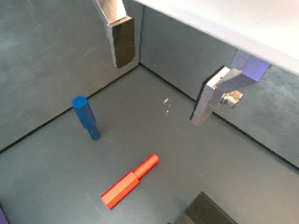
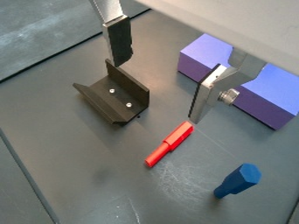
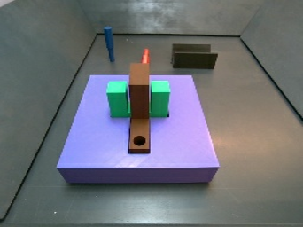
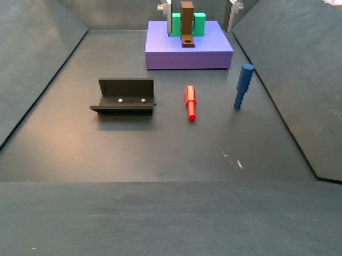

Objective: Pick up the blue object. Move up. Move to above the board. Insert the blue object.
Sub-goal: Pick up the blue object.

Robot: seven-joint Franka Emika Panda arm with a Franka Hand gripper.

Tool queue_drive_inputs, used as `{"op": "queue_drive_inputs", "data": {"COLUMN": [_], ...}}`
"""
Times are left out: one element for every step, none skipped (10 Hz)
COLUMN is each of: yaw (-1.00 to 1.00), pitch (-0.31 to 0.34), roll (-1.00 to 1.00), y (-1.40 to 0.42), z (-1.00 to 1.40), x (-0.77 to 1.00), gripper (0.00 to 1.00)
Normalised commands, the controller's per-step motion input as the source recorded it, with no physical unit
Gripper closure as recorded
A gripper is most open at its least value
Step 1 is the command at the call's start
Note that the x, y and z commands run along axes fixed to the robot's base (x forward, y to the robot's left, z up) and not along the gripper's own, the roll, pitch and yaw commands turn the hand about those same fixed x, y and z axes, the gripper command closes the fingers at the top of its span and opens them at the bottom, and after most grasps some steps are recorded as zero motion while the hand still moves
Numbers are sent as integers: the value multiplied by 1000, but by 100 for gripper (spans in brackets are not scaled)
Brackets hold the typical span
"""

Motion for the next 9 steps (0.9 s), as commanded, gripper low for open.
{"op": "queue_drive_inputs", "data": {"yaw": [0, -40, -54, -43, -54, -71, -97, -114, -109], "pitch": [-284, -330, -291, -280, -274, -277, -280, -279, -269], "roll": [-64, -76, -40, -26, -33, -33, -21, -24, 0], "y": [-17, -177, -180, -257, -234, -189, -217, -229, -220], "z": [-217, -411, -420, -391, -297, -211, -206, -251, -286], "x": [-620, -826, -860, -851, -863, -849, -726, -571, -529], "gripper": [0, 0, 0, 0, 0, 0, 0, 0, 0]}}
